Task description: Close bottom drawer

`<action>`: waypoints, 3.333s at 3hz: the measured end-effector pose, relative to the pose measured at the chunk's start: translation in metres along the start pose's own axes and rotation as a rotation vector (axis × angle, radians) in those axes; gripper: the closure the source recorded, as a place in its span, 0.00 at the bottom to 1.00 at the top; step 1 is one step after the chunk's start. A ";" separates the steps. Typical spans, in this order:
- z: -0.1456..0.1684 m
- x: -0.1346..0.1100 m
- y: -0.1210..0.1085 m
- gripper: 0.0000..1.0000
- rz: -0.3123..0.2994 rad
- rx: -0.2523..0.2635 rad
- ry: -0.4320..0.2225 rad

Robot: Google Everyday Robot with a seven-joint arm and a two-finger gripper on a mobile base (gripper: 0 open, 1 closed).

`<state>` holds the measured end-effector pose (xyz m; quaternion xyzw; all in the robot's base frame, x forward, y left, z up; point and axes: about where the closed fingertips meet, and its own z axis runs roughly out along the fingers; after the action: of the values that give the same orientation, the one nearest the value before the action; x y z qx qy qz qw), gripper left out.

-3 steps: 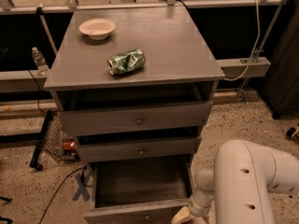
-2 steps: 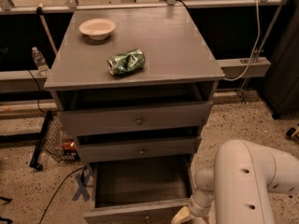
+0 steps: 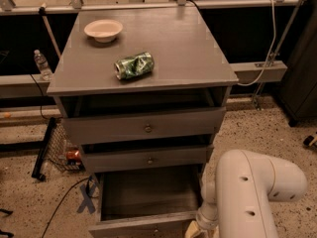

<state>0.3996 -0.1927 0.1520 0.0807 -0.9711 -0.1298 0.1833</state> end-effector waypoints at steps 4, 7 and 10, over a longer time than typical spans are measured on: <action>-0.004 -0.032 0.003 1.00 -0.108 -0.016 -0.141; -0.015 -0.053 0.019 1.00 -0.186 -0.029 -0.216; -0.045 -0.146 0.058 1.00 -0.405 0.011 -0.332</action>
Offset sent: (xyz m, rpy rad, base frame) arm 0.0278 -0.0002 -0.0037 0.0177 -0.1399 0.0393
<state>0.5450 -0.1179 0.1594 0.2518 -0.9526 -0.1703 -0.0089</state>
